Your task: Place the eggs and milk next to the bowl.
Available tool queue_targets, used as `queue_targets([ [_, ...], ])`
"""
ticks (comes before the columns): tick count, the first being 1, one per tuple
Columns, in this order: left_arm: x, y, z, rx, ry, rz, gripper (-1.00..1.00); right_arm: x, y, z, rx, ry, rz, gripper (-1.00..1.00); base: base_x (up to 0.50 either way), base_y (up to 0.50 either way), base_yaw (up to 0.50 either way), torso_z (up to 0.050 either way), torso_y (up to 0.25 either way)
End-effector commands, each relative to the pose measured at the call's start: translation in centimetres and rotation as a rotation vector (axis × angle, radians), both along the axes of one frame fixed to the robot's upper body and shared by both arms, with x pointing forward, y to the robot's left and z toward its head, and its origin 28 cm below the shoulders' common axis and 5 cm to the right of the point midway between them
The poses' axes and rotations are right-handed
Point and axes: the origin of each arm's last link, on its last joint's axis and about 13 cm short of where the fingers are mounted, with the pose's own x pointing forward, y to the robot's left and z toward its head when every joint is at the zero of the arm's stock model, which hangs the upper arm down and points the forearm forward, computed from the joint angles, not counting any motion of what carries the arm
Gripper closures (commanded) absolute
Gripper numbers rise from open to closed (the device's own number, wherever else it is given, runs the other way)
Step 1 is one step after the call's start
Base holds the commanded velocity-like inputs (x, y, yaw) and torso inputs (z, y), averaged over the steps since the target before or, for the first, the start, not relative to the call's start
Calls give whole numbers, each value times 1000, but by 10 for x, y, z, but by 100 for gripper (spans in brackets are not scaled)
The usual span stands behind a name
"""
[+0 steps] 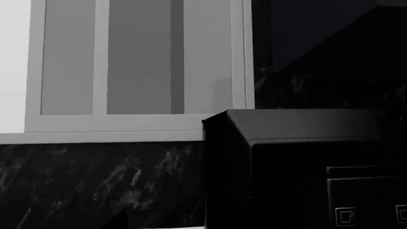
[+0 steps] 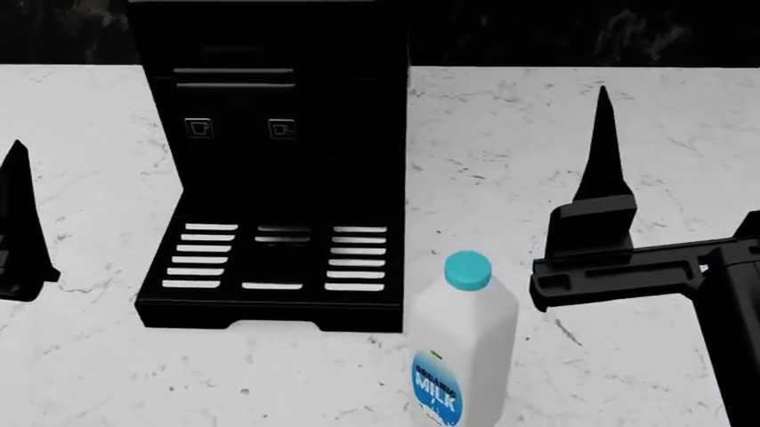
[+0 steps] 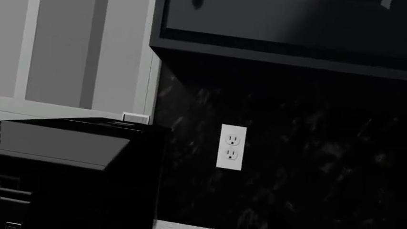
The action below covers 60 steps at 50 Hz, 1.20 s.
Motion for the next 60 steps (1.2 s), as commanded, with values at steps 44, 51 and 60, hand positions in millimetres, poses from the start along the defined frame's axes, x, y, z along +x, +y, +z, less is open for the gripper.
queue_targets([
  [44, 0, -5, 2, 5, -8, -23, -100, -23, -6, 6, -46, 52, 135, -100, 132, -12, 0, 0, 0],
  [51, 1, -9, 1, 11, -6, -36, -100, -41, -11, 6, -52, 139, 219, -100, 0, 0, 0, 0, 0],
  [60, 2, -13, 1, 20, -6, -49, -100, -51, -21, 12, -32, 212, 260, -100, 0, 0, 0, 0, 0],
])
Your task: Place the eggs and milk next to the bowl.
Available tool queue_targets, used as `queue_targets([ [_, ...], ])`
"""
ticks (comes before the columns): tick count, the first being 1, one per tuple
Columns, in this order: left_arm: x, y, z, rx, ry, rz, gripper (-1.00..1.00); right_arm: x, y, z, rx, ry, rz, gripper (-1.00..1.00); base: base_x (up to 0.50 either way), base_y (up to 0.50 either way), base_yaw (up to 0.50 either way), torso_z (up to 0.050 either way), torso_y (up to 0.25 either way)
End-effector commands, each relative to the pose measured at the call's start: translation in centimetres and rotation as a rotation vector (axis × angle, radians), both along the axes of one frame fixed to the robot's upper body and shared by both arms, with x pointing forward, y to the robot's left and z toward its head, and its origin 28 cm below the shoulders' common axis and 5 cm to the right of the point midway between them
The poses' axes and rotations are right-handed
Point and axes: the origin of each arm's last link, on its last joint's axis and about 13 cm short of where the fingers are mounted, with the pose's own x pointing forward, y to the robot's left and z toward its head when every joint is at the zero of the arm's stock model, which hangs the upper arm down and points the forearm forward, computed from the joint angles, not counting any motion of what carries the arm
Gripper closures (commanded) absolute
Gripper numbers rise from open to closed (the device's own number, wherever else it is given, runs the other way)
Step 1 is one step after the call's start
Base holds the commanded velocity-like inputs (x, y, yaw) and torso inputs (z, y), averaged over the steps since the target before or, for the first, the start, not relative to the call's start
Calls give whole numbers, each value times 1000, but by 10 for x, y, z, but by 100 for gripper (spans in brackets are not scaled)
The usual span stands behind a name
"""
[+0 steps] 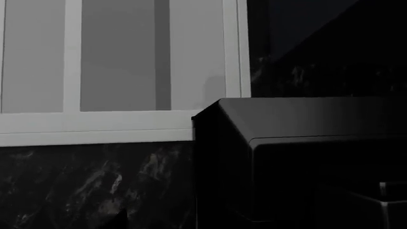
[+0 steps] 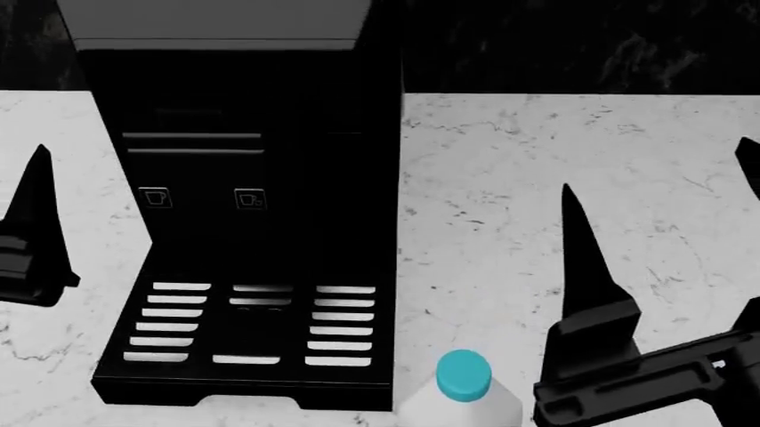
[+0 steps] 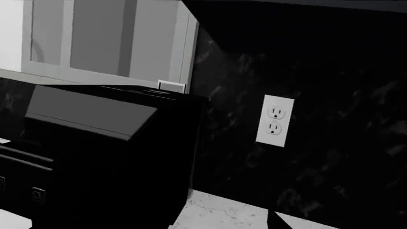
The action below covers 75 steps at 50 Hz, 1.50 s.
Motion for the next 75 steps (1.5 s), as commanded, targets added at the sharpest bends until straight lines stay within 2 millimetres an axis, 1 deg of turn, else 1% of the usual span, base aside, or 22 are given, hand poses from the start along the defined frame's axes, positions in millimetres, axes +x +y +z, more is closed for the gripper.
queue_targets([
  [1, 1, -5, 2, 7, -10, -24, -100, -15, -10, 9, 13, 69, 97, -100, 0, 0, 0, 0, 0],
  [9, 0, -5, 2, 7, -9, -25, -100, -19, -16, 12, 13, 155, 141, -100, 0, 0, 0, 0, 0],
  [14, 1, -5, 3, 4, -11, -26, -100, -23, -15, 15, 0, 183, 192, -100, 0, 0, 0, 0, 0],
  [22, 1, -6, 3, 6, -11, -31, -100, -29, -15, 16, -35, 235, 220, -100, 0, 0, 0, 0, 0],
  [27, 0, -7, 3, 10, -12, -38, -100, -36, -15, 14, -60, 277, 248, -100, 0, 0, 0, 0, 0],
  [45, 1, -10, 1, 15, -13, -48, -100, -50, -14, 15, -115, 312, 288, -100, 0, 0, 0, 0, 0],
  [62, 1, -10, 1, 15, -16, -48, -100, -53, -10, 11, -156, 361, 342, -100, 0, 0, 0, 0, 0],
  [75, -1, -10, 2, 16, -11, -46, -100, -36, -11, -4, -145, 405, 326, -100, 0, 0, 0, 0, 0],
])
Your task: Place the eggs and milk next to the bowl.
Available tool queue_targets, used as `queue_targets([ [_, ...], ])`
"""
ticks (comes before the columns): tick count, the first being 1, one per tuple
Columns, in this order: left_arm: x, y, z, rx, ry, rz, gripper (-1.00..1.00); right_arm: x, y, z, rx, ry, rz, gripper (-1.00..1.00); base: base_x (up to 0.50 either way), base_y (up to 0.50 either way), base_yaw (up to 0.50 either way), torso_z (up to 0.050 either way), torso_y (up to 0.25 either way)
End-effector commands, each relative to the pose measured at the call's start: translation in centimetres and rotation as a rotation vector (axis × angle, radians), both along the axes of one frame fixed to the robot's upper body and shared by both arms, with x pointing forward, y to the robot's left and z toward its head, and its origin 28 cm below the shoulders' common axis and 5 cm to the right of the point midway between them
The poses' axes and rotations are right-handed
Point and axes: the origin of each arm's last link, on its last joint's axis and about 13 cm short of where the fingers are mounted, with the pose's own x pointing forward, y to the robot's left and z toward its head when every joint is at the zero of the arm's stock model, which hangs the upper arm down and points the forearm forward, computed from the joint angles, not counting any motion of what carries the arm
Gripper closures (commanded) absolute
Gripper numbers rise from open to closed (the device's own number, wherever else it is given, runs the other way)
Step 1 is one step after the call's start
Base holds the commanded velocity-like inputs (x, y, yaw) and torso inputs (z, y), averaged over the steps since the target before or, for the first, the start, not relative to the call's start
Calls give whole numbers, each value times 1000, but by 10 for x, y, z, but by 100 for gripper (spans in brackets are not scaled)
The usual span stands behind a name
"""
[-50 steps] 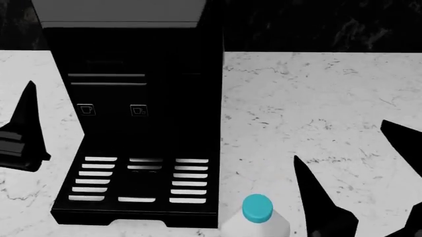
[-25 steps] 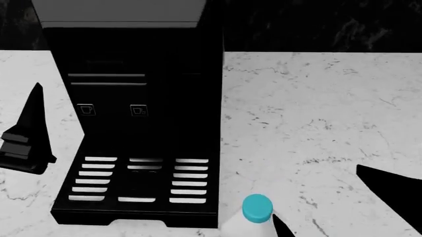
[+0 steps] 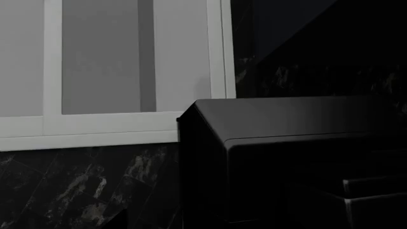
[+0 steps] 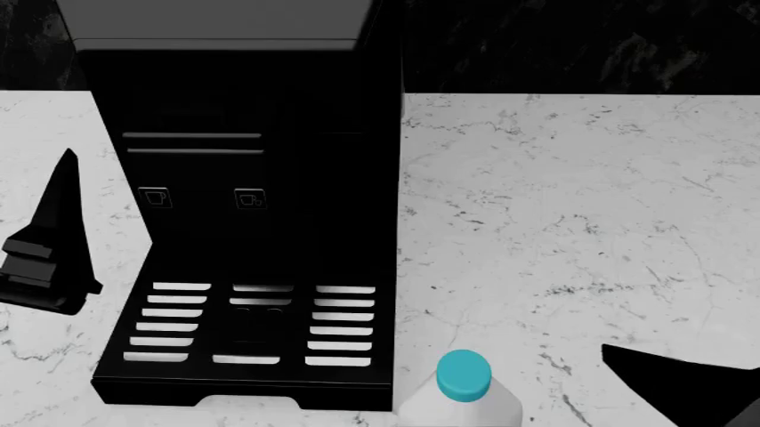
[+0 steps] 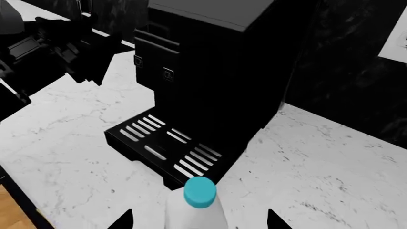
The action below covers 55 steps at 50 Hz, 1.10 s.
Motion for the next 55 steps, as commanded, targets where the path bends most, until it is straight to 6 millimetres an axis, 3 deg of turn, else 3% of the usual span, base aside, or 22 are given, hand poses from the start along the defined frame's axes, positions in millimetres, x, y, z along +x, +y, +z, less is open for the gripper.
queue_targets([
  [1, -1, 0, 2, -2, -6, -5, -100, 11, 0, -9, 6, 8, 13, -100, 0, 0, 0, 0, 0],
  [55, 4, 5, -3, -12, -4, 10, -100, 57, 9, -46, 16, 124, 76, -100, 0, 0, 0, 0, 0],
])
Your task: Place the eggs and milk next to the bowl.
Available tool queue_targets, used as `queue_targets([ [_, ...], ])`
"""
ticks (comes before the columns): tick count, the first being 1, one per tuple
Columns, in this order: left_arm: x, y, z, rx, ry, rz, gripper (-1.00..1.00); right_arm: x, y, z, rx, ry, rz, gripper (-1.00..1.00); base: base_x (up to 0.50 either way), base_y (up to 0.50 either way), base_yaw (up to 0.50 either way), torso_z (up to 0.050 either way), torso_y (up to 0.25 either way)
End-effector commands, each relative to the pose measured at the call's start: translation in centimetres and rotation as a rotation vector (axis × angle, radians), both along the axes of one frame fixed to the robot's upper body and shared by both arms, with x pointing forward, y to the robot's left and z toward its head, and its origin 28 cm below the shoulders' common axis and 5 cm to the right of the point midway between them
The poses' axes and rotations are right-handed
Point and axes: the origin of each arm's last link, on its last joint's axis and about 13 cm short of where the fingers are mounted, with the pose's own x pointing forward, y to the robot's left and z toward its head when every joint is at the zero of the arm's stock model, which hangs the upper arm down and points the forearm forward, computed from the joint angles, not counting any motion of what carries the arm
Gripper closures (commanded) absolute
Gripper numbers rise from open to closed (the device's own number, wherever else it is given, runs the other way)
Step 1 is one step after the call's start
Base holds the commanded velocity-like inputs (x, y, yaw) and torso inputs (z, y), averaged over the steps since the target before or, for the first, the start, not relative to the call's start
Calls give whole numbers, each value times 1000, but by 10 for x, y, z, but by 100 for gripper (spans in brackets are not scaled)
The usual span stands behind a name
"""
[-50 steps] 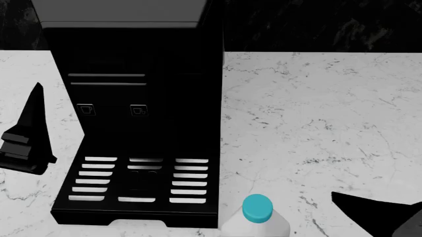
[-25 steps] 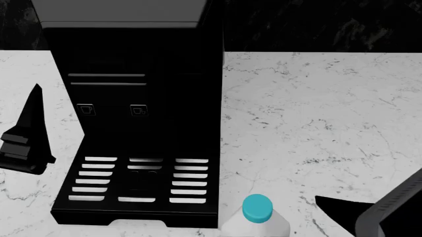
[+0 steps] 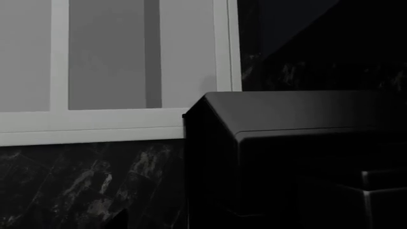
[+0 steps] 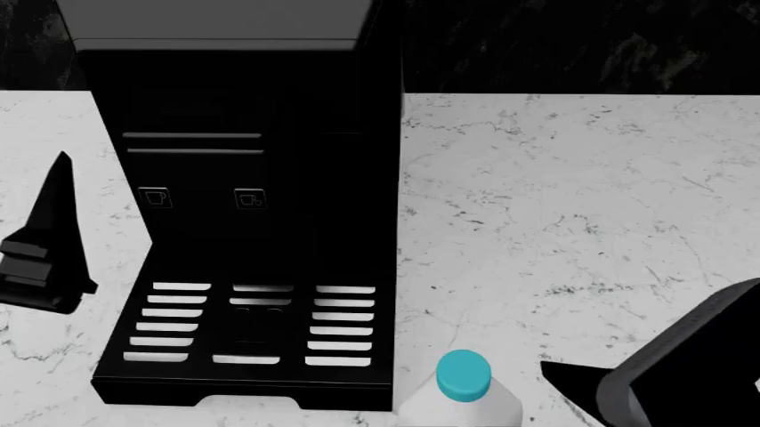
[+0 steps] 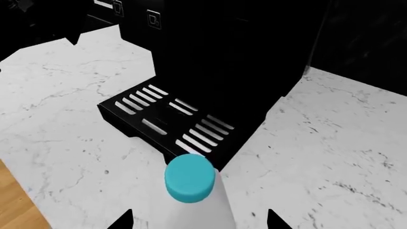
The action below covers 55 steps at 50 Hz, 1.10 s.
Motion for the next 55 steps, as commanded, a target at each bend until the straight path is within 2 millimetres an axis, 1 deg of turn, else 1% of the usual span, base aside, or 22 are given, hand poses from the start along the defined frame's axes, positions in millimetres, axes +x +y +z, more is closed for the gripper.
queue_targets([
  [1, 0, 0, 3, -4, -10, -3, -100, 11, 3, -5, 19, -7, 36, -100, 0, 0, 0, 0, 0],
  [15, 1, 1, 2, -3, -10, 1, -100, 20, 5, -16, 36, 13, 53, -100, 0, 0, 0, 0, 0],
  [30, -2, 3, 3, 4, -16, 6, -100, 24, 5, -27, 49, 29, 58, -100, 0, 0, 0, 0, 0],
  [45, -2, 3, 1, 3, -14, 8, -100, 26, 6, -25, 52, 28, 63, -100, 0, 0, 0, 0, 0],
  [46, -1, 3, 1, 3, -15, 8, -100, 26, 7, -24, 50, 28, 62, 100, 0, 0, 0, 0, 0],
  [55, -1, 5, 1, 2, -15, 10, -100, 27, 7, -23, 48, 20, 61, 100, 0, 0, 0, 0, 0],
])
